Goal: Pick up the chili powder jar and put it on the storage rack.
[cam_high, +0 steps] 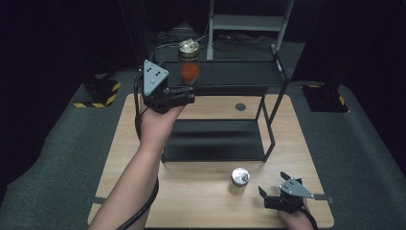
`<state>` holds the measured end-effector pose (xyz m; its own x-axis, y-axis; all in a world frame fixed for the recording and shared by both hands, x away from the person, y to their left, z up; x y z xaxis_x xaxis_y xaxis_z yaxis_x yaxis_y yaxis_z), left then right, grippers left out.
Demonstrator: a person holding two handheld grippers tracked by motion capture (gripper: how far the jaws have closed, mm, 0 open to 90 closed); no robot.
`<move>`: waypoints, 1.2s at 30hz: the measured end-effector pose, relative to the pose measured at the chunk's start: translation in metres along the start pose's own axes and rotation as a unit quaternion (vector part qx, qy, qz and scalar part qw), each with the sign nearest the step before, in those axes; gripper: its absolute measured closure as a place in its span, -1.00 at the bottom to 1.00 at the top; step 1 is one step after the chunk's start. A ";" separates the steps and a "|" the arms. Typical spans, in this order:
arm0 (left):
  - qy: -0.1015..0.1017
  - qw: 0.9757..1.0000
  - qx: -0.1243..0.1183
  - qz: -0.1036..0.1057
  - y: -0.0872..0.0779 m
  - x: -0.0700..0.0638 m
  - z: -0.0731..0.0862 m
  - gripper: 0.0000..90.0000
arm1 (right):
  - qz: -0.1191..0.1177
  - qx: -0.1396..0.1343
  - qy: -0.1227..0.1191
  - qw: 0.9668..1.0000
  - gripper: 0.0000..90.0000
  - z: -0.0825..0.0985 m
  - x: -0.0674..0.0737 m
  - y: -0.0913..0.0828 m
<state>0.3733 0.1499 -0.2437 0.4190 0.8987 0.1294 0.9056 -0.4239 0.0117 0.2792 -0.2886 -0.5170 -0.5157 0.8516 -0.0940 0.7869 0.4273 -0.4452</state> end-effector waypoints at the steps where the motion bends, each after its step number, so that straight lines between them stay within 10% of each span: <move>1: 0.001 1.000 0.001 -0.001 -0.002 -0.001 0.001 -0.99 | 0.000 0.000 0.000 1.000 -1.00 0.000 0.000 0.000; 36: 0.000 0.999 0.038 0.011 -0.050 -0.014 0.080 -0.99 | 0.002 0.003 -0.006 1.000 -1.00 0.000 0.001 0.001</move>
<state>0.3274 0.1677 -0.3255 0.4396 0.8889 0.1288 0.8982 -0.4345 -0.0665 0.2790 -0.2870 -0.5170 -0.5158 0.8501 -0.1063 0.7874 0.4215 -0.4497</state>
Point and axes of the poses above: each handheld gripper's, and its own axes: y roughly forward along the jaws, z roughly out of its underside, x roughly to its left, the point moved 10 cm from there along y, roughly forward along the jaws, and after that the axes turned 3 degrees about y, right-handed, at the moved point
